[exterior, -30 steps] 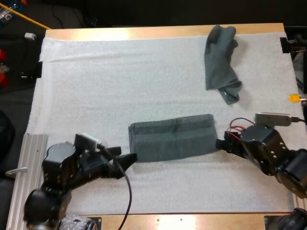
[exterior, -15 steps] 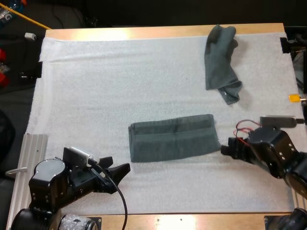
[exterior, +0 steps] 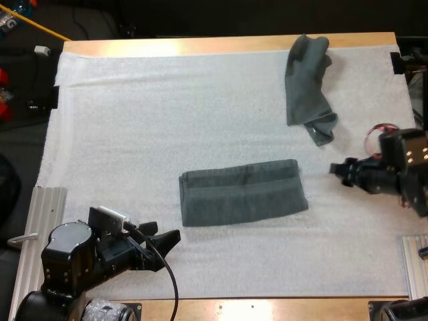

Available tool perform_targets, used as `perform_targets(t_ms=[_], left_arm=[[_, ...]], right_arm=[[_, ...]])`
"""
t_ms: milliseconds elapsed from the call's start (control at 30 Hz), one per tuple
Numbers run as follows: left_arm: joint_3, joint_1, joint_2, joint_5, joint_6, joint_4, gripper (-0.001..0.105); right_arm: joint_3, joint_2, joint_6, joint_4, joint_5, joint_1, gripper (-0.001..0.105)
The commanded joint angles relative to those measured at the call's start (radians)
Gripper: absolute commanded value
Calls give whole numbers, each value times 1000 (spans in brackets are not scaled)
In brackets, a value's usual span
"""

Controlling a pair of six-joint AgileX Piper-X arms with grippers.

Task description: Pick towel from pile, fold and stack

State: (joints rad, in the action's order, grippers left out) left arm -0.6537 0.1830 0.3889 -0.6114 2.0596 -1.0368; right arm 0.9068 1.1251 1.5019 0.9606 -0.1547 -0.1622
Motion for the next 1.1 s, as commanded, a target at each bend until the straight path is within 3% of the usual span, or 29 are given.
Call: perform_targets(t_ms=[0,233,533,767,833,933,1067], left_arm=[[-7,-1,-3,9,9,-7,60],[-7,-1,-3,9,9,-25,60],[-7,-1,-3,9,9,-60,60],[-7,-1,-3,9,9,-60,60],[-7,-1,-3,9,9,-60,60],[-7,-1,-3,9,9,-60,60],[-7,-1,-3,9,9,-60,60]], right_arm=[[10,14,30,-8,-36,30,55],[10,153,56,-41,-185,151,55],[10,317,56,-90,-416,169,55],[10,407,56,-142,-495,167,57],[10,434,45,-174,-518,162,63],[10,462,43,-207,-517,131,72],[10,497,43,-246,-485,62,71]])
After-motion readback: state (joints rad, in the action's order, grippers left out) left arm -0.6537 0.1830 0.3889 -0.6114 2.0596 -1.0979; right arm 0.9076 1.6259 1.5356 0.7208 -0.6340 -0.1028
